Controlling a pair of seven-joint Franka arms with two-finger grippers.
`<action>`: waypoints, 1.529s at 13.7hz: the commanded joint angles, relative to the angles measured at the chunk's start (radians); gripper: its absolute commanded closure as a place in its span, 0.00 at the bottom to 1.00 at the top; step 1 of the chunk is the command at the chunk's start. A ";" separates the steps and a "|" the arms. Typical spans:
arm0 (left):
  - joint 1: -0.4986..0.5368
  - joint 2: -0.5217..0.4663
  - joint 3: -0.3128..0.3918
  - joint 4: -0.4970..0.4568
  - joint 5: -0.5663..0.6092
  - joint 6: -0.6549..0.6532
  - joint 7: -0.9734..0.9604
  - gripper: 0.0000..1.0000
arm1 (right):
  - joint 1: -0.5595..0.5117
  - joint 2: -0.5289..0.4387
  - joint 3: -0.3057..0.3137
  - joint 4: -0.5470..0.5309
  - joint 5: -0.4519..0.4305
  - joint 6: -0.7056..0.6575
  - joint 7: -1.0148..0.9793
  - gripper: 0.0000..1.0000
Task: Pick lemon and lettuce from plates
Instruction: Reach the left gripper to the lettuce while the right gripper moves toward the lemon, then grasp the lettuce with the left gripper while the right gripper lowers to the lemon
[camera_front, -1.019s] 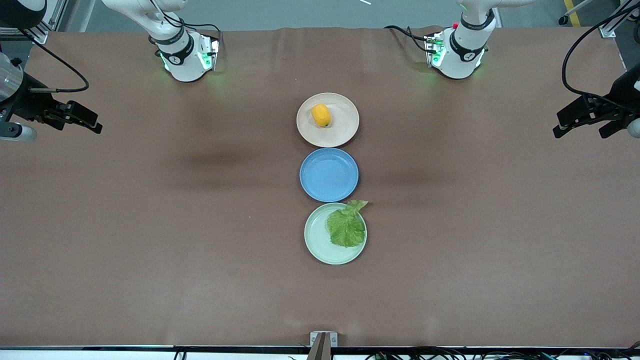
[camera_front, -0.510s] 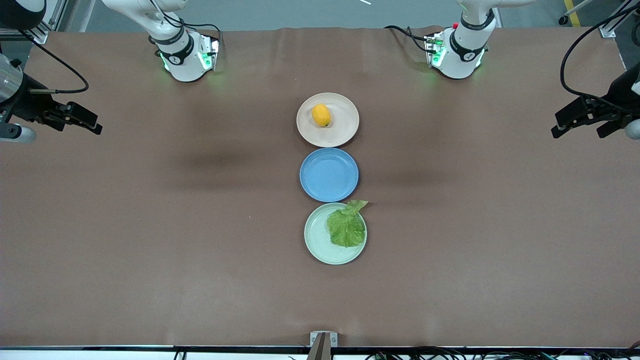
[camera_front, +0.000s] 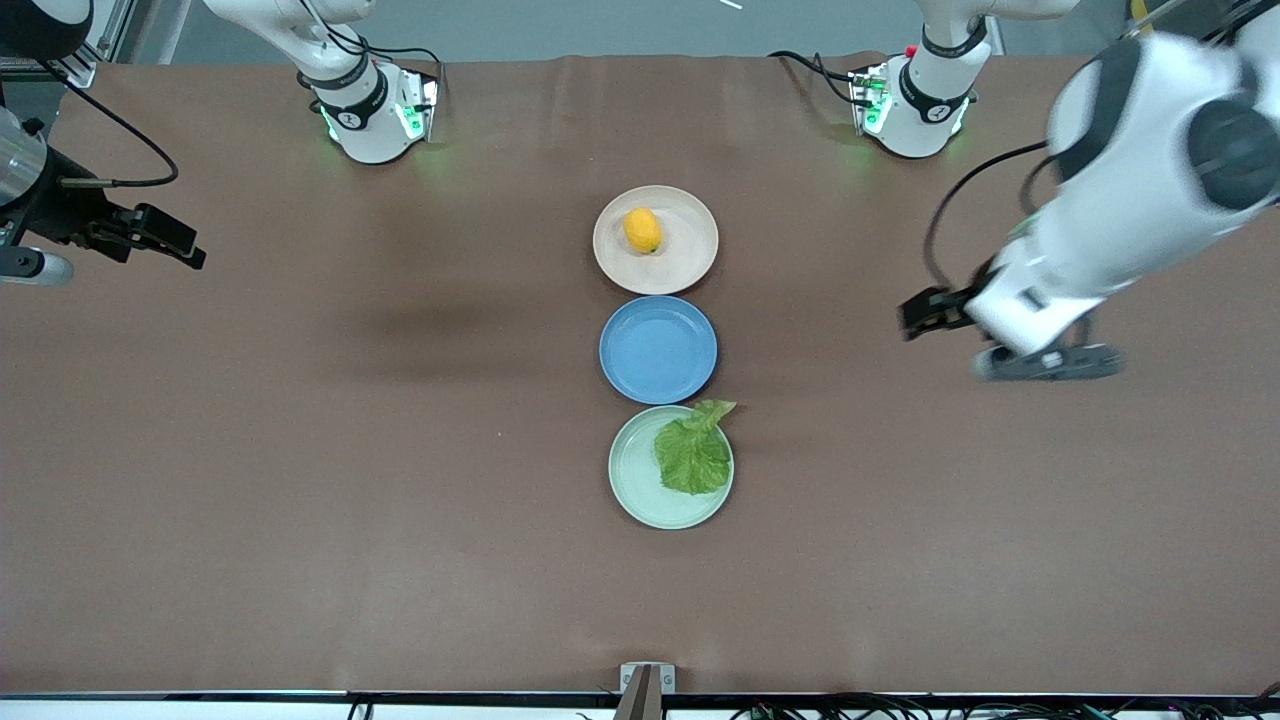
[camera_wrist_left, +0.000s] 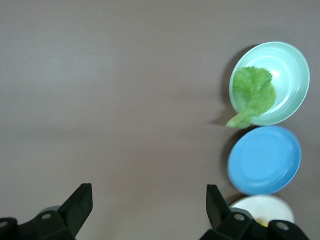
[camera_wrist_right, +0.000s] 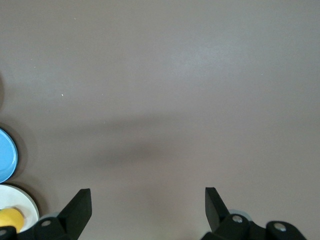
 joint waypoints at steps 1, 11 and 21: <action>-0.091 0.110 0.007 0.025 -0.007 0.133 -0.187 0.00 | -0.005 0.055 0.011 0.058 -0.010 -0.007 0.000 0.00; -0.229 0.406 0.008 0.014 0.000 0.664 -0.545 0.00 | 0.257 0.158 0.022 -0.021 0.082 0.030 0.438 0.00; -0.243 0.520 0.008 0.014 0.002 0.800 -0.648 0.08 | 0.771 0.182 0.020 -0.227 0.082 0.419 1.359 0.00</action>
